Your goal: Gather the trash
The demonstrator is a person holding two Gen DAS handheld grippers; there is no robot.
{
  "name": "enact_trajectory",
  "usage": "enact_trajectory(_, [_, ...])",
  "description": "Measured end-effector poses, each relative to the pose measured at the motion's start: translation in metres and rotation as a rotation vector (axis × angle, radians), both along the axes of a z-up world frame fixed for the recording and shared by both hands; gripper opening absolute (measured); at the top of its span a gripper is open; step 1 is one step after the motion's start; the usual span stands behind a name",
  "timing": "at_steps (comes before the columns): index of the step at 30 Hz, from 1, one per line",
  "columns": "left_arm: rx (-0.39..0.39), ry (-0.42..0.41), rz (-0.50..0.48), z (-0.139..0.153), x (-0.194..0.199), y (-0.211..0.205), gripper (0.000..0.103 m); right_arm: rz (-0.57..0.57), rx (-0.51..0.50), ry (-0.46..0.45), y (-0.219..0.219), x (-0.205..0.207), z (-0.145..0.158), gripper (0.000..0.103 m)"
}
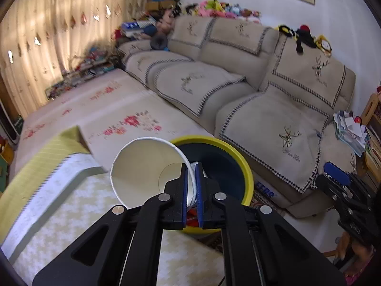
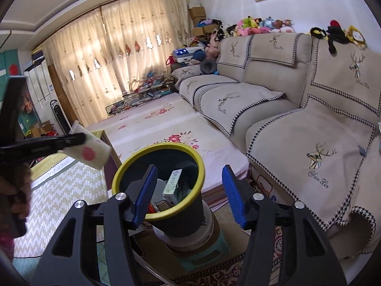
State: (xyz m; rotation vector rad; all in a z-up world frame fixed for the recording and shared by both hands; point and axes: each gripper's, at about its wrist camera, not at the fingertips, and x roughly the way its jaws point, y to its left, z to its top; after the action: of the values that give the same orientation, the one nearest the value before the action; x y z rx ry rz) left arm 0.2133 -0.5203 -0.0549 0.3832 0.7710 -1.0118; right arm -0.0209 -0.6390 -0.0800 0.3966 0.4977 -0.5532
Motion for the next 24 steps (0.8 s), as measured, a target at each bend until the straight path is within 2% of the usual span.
enact_trajectory(5, [0.053, 0.026, -0.017, -0.034, 0.006, -0.051, 0.007, -0.011, 0.02, 0.002, -0.009, -0.004, -0.008, 0.054])
enact_trajectory(9, [0.098, 0.048, -0.002, -0.061, 0.015, -0.071, 0.01, -0.014, 0.033, 0.005, -0.018, -0.006, -0.012, 0.054])
enact_trajectory(10, [0.109, 0.059, 0.007, -0.067, 0.018, -0.073, 0.021, -0.014, 0.034, 0.006, -0.019, -0.006, -0.012, 0.054])
enact_trajectory(11, [0.117, 0.067, 0.01, -0.073, 0.021, -0.072, 0.036, -0.012, 0.034, 0.007, -0.02, -0.006, -0.013, 0.054])
enact_trajectory(12, [0.124, 0.07, 0.021, -0.077, 0.023, -0.074, 0.042, -0.01, 0.035, 0.007, -0.019, -0.006, -0.012, 0.054])
enact_trajectory(13, [0.126, 0.063, 0.035, -0.08, 0.025, -0.073, 0.046, -0.008, 0.034, 0.007, -0.019, -0.006, -0.012, 0.055])
enact_trajectory(16, [0.115, 0.043, 0.052, -0.077, 0.026, -0.059, 0.048, 0.002, 0.025, 0.007, -0.013, -0.004, -0.008, 0.055])
enact_trajectory(18, [0.086, 0.019, 0.073, -0.065, 0.023, -0.038, 0.057, 0.017, 0.022, 0.006, -0.009, -0.004, -0.006, 0.056])
enact_trajectory(20, [0.043, -0.019, 0.094, -0.047, 0.016, -0.008, 0.08, 0.041, 0.016, 0.001, -0.002, -0.001, -0.003, 0.059])
enact_trajectory(22, [-0.013, -0.089, 0.138, -0.025, 0.004, 0.03, 0.091, 0.067, 0.011, -0.002, 0.007, 0.001, -0.001, 0.062])
enact_trajectory(24, [-0.052, -0.144, 0.187, -0.004, -0.007, 0.074, 0.096, 0.111, -0.001, 0.0, 0.021, 0.007, 0.001, 0.065])
